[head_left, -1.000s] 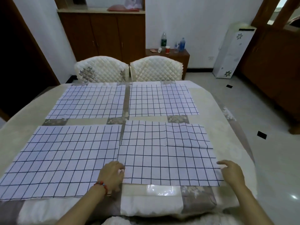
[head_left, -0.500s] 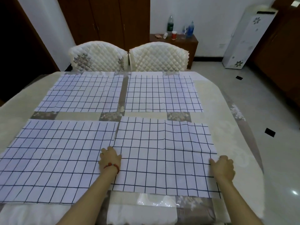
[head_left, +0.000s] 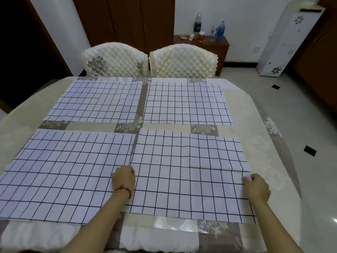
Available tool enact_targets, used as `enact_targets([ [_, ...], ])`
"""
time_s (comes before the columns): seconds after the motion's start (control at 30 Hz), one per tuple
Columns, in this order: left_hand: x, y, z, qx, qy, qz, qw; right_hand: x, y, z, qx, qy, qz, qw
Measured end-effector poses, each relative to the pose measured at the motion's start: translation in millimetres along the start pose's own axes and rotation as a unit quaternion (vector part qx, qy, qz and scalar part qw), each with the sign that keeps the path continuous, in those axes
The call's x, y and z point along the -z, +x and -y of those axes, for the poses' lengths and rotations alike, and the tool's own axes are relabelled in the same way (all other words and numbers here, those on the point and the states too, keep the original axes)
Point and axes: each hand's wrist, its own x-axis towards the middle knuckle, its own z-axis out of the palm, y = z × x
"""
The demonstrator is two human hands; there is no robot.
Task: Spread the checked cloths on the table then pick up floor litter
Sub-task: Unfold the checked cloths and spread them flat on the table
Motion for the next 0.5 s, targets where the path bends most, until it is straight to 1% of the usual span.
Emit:
enact_targets([
  [0.07, -4.2, -8.4, -7.4, -0.082, 0.000, -0.021, 0.996, 2.2, 4.4, -4.0, 0.006, 0.001, 0.004, 1.000],
  [0.1, -7.2, -12.7, -11.9, -0.119, 0.005, -0.014, 0.993, 2.8, 6.4, -5.6, 0.008, 0.002, 0.004, 1.000],
  [0.13, -11.4, -16.3, -16.5, -0.150, 0.017, 0.003, 0.988, 3.0, 8.2, -6.6, 0.010, 0.003, 0.002, 1.000],
  [0.2, -24.8, -24.0, -23.3, -0.191, 0.036, 0.065, 0.979, 3.6, 11.1, -6.3, 0.014, 0.004, 0.000, 1.000],
  [0.27, -39.1, -31.7, -24.2, -0.206, 0.038, 0.116, 0.971, 3.9, 13.6, -4.2, 0.019, 0.008, 0.000, 1.000],
  [0.3, -45.4, -35.8, -23.1, -0.212, 0.044, 0.123, 0.969, 4.0, 14.4, -3.2, 0.021, 0.010, 0.001, 1.000],
  [0.4, -55.4, -48.7, -16.7, -0.221, 0.078, 0.104, 0.966, 3.4, 16.2, -2.9, 0.025, 0.010, 0.007, 1.000],
  [0.5, -53.2, -58.5, -13.5, -0.220, 0.082, 0.074, 0.969, 2.8, 14.5, -4.6, 0.025, 0.008, 0.009, 1.000],
])
